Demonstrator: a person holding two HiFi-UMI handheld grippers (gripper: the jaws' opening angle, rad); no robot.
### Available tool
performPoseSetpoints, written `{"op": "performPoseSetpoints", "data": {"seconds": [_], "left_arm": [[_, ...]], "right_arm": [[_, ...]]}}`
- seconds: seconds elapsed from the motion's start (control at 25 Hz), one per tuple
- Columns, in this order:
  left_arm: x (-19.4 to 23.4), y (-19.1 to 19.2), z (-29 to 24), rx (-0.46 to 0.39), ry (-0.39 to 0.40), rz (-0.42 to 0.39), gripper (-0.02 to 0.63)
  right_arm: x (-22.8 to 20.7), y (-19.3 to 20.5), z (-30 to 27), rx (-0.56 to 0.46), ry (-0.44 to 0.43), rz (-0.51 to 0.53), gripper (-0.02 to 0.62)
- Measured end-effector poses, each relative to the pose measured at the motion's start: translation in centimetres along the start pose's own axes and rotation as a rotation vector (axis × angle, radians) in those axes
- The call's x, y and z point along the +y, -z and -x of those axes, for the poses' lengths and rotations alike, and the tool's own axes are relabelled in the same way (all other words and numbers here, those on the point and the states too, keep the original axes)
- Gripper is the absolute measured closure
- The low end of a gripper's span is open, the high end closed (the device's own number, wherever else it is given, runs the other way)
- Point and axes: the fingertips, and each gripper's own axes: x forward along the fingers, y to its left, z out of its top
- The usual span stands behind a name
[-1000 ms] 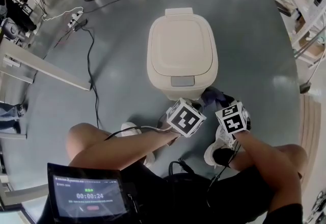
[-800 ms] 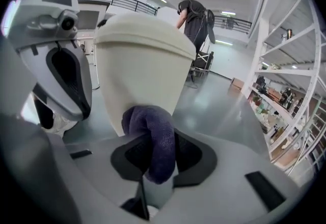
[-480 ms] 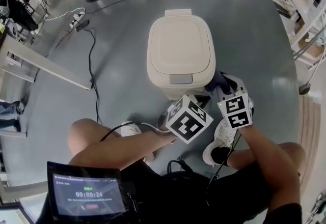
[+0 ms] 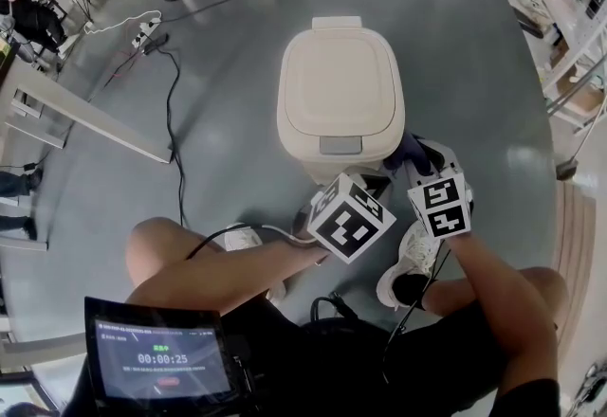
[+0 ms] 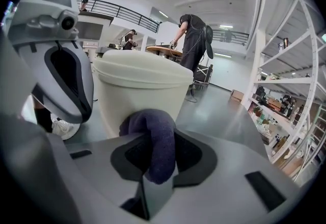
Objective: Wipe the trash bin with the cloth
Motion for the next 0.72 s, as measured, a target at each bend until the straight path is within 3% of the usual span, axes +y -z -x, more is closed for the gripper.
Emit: {"op": "performPoseSetpoints", "data": {"seconds": [0.72], "left_arm": [[0.0,1.0,-0.4,0.029,0.004,0.011,0.609]], "right_arm": [[0.8,0.9,-0.3,0.018,-0.023,-0.017,0.506]]}}
